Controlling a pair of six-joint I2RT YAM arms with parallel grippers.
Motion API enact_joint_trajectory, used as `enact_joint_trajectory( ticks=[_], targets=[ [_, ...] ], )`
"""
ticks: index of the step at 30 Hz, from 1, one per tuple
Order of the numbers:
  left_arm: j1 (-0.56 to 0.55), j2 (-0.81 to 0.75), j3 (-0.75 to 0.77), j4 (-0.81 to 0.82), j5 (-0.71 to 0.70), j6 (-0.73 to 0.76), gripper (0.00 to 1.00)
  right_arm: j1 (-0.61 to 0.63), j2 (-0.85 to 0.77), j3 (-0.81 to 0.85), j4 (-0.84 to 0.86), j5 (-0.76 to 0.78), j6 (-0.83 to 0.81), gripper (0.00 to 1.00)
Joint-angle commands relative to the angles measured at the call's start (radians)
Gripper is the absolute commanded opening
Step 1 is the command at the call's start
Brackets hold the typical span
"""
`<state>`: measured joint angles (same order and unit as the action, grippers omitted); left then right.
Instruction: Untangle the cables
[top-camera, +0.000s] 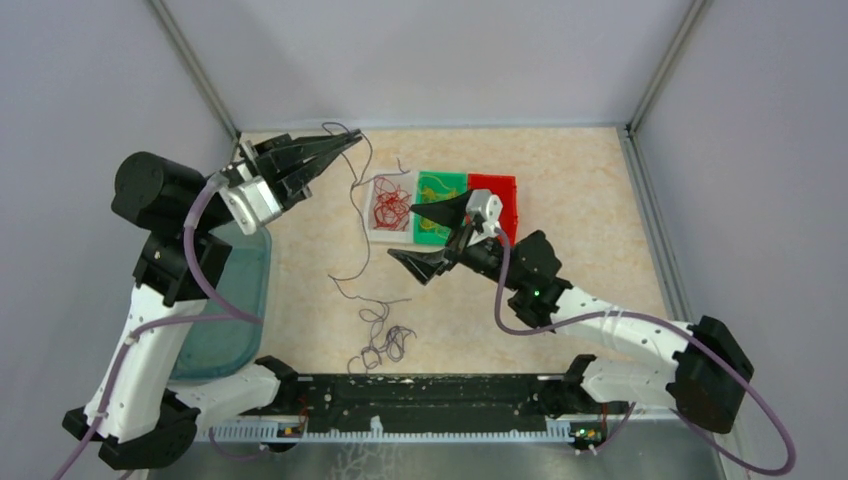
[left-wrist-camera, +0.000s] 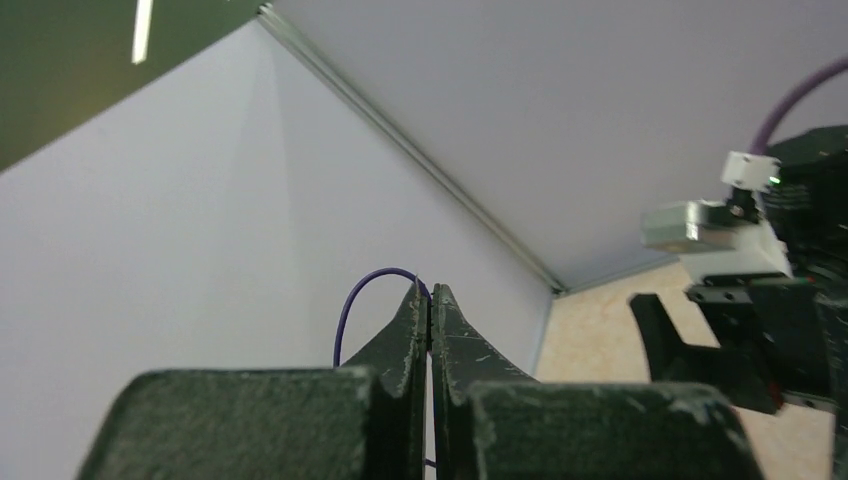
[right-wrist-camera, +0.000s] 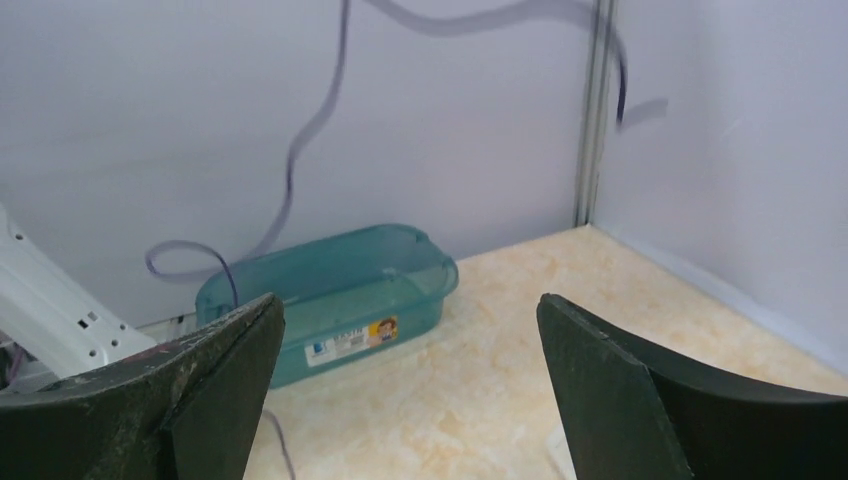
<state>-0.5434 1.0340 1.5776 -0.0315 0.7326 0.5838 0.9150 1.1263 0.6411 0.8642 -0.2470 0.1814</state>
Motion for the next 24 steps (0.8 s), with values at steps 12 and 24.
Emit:
enact_joint_trajectory(
  ticks=[12, 24],
  targets=[
    [-0.005, -0.019, -0.081, -0.108, 0.134, -0.130, 0.00, -0.006, -0.114, 0.284, -0.314, -0.073, -0.310, 0.99],
    [-0.004, -0.016, -0.087, -0.104, 0.136, -0.135, 0.00, -0.006, 0.107, 0.498, -0.333, -0.281, -0.191, 0.96]
  ],
)
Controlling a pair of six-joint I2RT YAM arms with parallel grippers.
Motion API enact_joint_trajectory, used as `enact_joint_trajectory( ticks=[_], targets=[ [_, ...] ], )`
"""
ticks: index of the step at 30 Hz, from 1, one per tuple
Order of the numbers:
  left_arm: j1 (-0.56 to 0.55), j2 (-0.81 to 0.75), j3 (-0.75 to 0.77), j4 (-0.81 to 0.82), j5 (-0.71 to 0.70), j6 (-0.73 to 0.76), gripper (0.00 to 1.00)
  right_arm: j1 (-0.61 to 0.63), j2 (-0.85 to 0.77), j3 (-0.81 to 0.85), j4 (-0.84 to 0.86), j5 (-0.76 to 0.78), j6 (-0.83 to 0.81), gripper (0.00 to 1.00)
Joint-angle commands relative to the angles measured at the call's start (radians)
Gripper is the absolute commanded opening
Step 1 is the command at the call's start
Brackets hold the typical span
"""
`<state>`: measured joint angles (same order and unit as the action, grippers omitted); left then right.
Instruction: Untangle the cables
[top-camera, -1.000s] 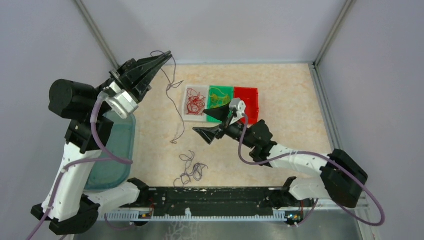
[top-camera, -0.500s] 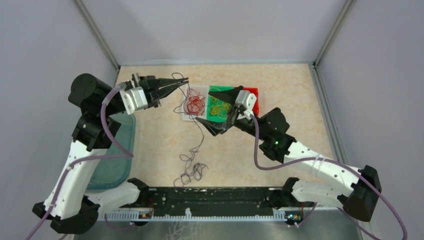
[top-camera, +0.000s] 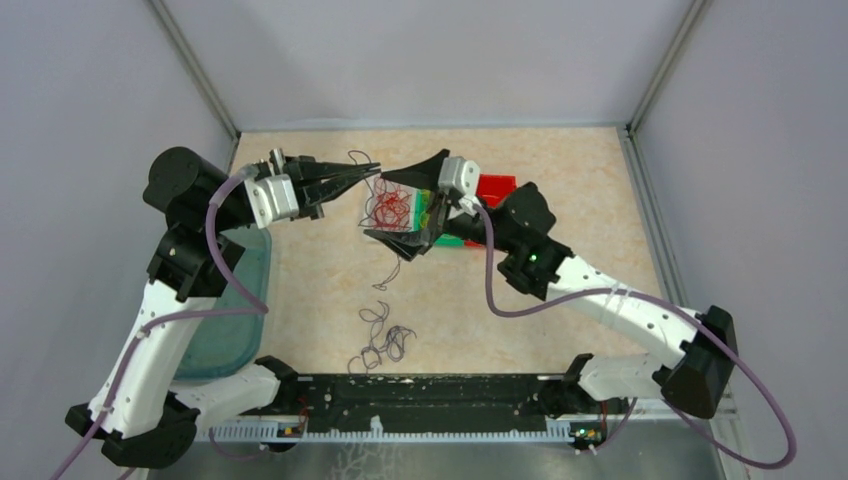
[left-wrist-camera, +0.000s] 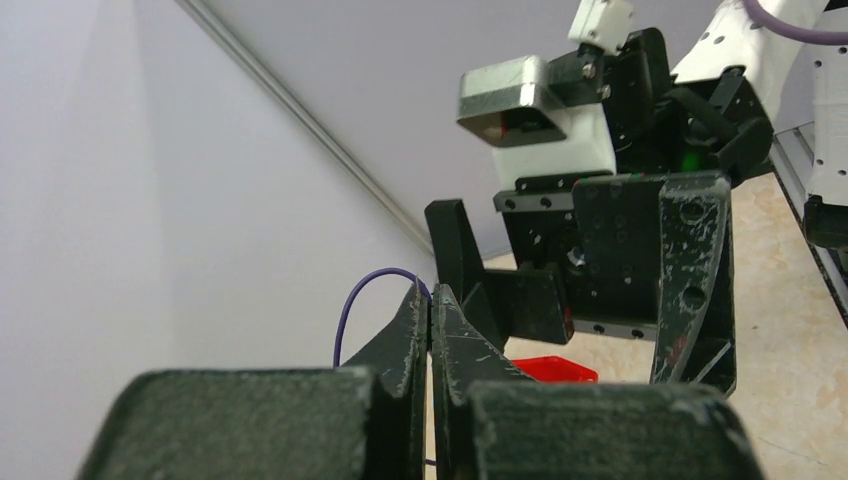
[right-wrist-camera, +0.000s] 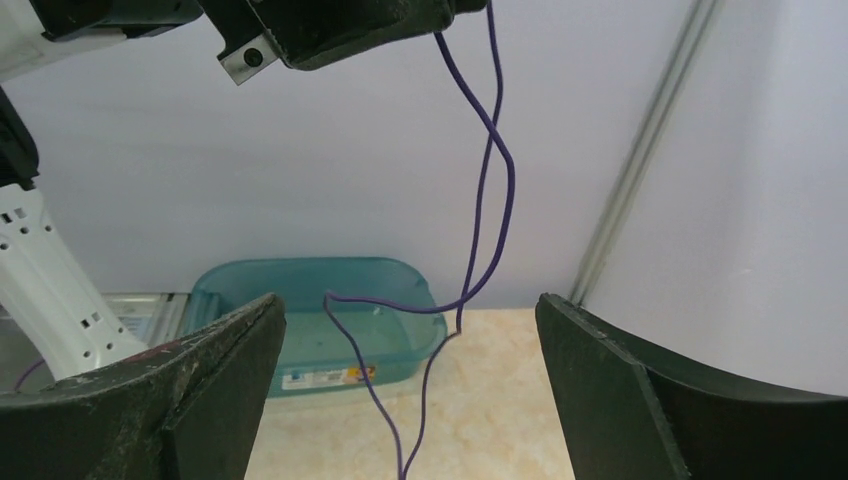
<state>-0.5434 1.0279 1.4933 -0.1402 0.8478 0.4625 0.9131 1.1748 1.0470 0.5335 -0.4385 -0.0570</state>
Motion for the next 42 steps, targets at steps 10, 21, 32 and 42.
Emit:
enact_joint_trajectory(
  ticks=[10, 21, 32, 42],
  targets=[
    [-0.004, -0.021, -0.004, 0.008, 0.027, -0.010, 0.00, -0.009, 0.172, 0.139, 0.064, -0.080, 0.164, 0.55],
    [-0.004, -0.045, -0.058, 0.014, -0.014, 0.012, 0.25, -0.079, 0.141, 0.092, 0.161, 0.040, 0.334, 0.00],
    [-0.004, -0.035, -0.076, -0.265, -0.154, 0.088, 0.88, -0.316, 0.015, 0.035, -0.032, 0.264, 0.190, 0.00],
    [-0.005, -0.065, -0.174, -0.469, -0.240, 0.117, 1.00, -0.486, 0.087, -0.007, -0.071, 0.405, 0.080, 0.00]
  ],
)
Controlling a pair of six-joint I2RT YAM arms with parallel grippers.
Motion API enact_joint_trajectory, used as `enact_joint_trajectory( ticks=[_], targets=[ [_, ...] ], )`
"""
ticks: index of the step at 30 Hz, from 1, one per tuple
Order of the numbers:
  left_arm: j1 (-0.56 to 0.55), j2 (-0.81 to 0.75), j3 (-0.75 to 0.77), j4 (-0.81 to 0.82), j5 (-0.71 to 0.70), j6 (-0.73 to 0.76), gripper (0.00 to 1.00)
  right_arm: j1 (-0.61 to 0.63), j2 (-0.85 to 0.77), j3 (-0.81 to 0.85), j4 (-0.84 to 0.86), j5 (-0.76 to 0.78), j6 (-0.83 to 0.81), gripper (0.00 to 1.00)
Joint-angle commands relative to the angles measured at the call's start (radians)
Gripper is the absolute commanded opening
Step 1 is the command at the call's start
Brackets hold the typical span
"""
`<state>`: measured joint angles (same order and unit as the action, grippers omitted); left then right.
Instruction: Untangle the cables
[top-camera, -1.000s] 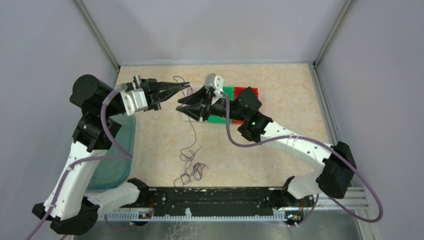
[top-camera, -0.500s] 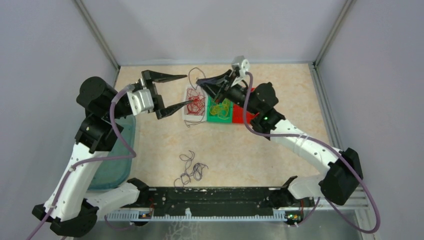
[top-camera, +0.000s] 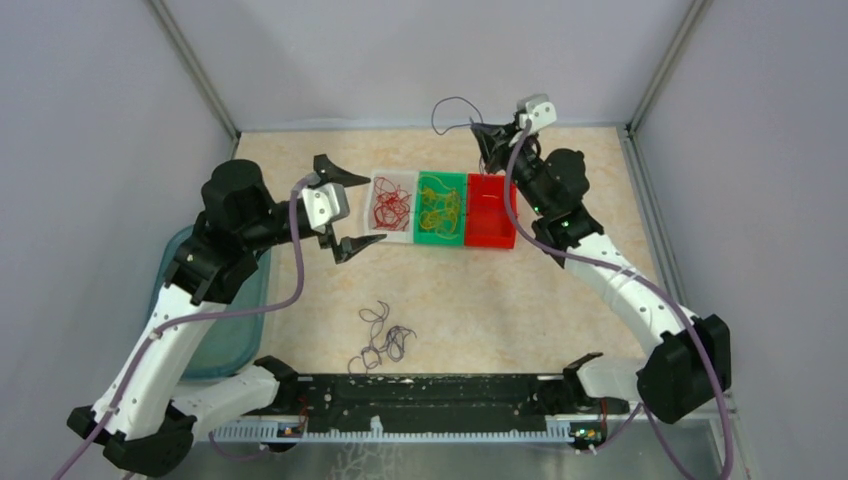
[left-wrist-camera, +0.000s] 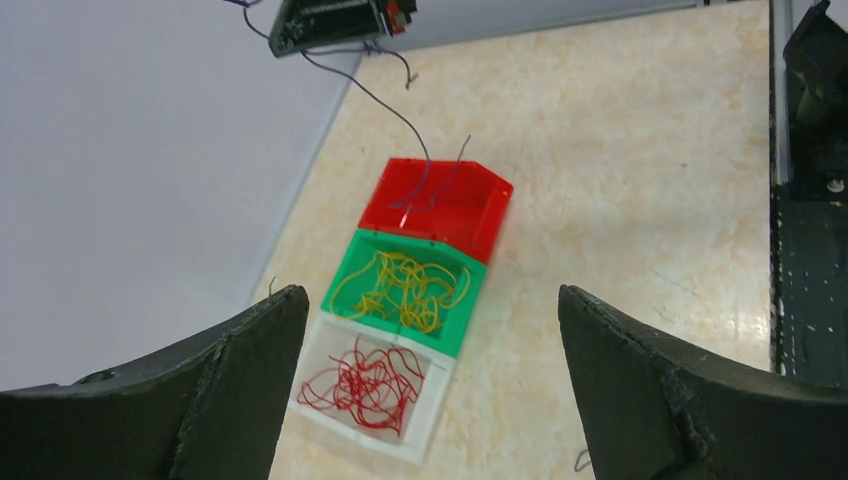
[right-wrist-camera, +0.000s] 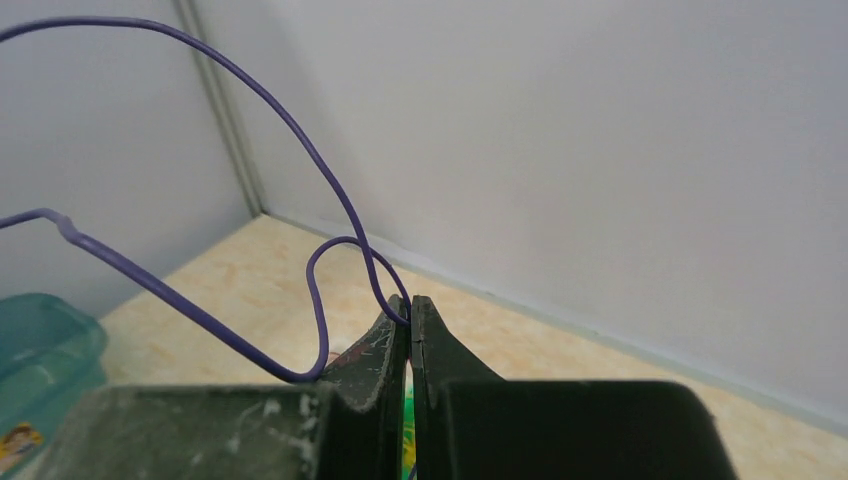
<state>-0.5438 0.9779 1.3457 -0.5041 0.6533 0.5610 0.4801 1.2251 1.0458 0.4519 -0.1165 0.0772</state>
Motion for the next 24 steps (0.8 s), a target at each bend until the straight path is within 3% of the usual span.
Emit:
enact_joint_trajectory(
  ticks=[1, 11, 21, 24],
  targets=[
    [-0.004, -0.019, -0.035, -0.116, -0.044, 0.023, 1.00, -0.069, 0.052, -0.005, 0.024, 0.091, -0.055, 0.00],
    [-0.004, -0.031, -0.058, -0.135, -0.053, 0.044, 1.00, -0.149, 0.207, 0.019, 0.064, 0.246, -0.032, 0.00],
    [-0.004, -0.030, -0.052, -0.113, -0.043, 0.045, 1.00, -0.148, 0.249, -0.053, -0.044, 0.465, -0.112, 0.00],
    [-0.004, -0.028, -0.056, -0.099, -0.043, 0.046, 1.00, -0.143, 0.286, -0.013, -0.172, 0.477, -0.112, 0.00]
  ],
)
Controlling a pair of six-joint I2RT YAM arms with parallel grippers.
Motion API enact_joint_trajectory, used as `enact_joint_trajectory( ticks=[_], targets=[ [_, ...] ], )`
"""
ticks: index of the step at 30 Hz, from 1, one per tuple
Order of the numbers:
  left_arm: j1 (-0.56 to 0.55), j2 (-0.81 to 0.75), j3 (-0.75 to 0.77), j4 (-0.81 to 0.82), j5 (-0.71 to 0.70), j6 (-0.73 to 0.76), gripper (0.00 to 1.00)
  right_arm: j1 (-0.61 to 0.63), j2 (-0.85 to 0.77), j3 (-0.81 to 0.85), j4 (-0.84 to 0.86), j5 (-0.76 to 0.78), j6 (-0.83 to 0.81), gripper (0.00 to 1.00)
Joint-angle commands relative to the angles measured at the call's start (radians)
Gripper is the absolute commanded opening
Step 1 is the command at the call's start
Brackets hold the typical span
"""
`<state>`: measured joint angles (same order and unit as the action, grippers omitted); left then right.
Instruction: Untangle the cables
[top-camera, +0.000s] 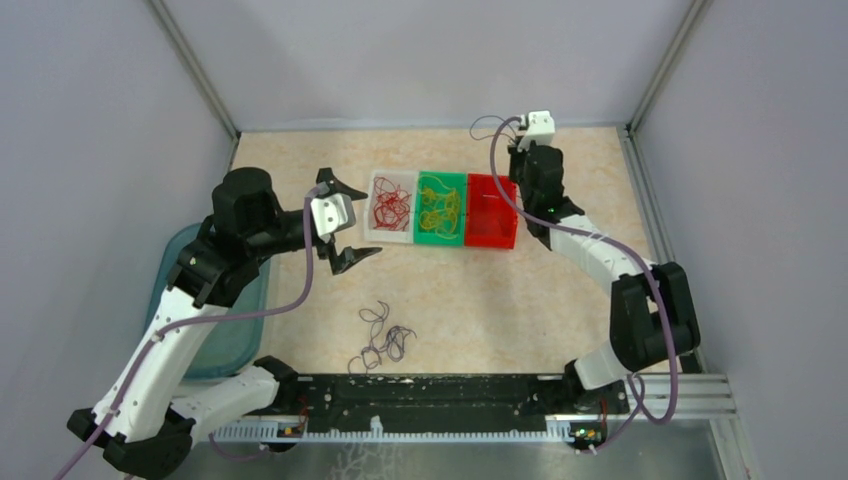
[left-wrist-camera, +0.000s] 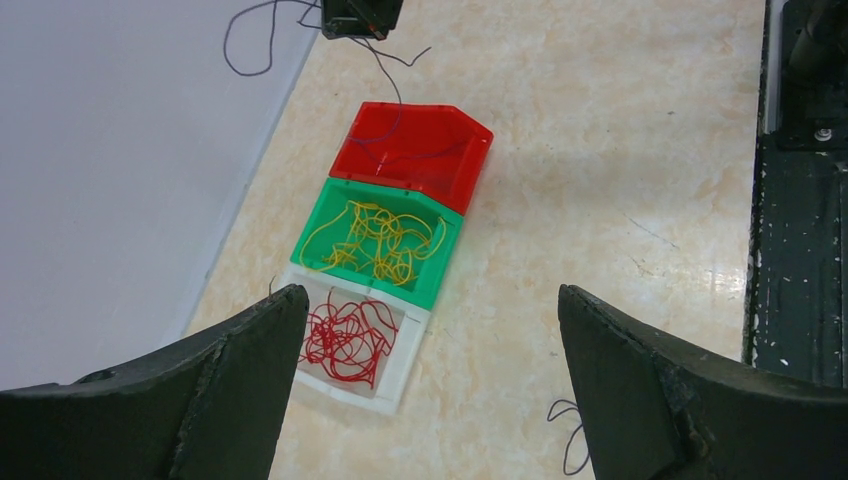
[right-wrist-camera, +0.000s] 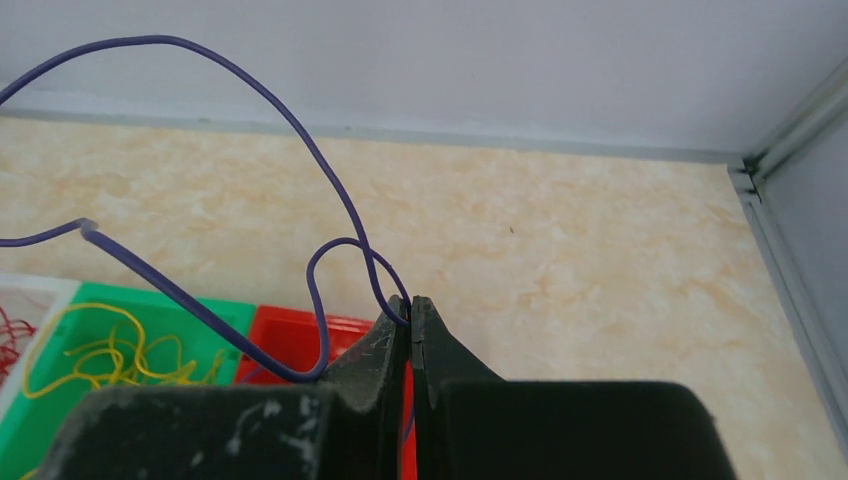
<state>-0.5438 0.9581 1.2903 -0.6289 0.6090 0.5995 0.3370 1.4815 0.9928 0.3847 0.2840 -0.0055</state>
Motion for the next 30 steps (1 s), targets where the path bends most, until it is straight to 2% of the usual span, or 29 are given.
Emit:
enact_joint_trajectory(
  ticks=[1, 6, 12, 18, 20, 24, 30],
  targets=[
    [-0.004, -0.010, -0.002, 0.033, -0.002, 0.005, 1.00, 0.000, 0.047, 0.078, -0.169, 0.072, -0.018, 0.00],
    [-0.004, 0.002, 0.011, 0.060, -0.041, -0.021, 1.00, 0.010, 0.154, 0.176, -0.411, 0.012, 0.118, 0.00],
    [-0.004, -0.008, 0.006, 0.057, -0.025, -0.018, 1.00, 0.031, 0.276, 0.209, -0.498, -0.024, 0.232, 0.00],
    [-0.004, -0.018, 0.003, 0.056, -0.029, -0.012, 1.00, 0.031, 0.336, 0.270, -0.550, -0.022, 0.288, 0.05],
    [-0.004, -0.020, 0.000, 0.057, -0.027, -0.012, 1.00, 0.031, 0.340, 0.273, -0.552, -0.026, 0.304, 0.10],
    [-0.004, -0.015, 0.000, 0.052, -0.027, -0.010, 1.00, 0.036, 0.312, 0.261, -0.544, -0.025, 0.308, 0.32],
    [-0.004, -0.011, 0.002, 0.051, -0.018, -0.003, 1.00, 0.040, 0.190, 0.235, -0.514, -0.037, 0.324, 0.45]
  ],
)
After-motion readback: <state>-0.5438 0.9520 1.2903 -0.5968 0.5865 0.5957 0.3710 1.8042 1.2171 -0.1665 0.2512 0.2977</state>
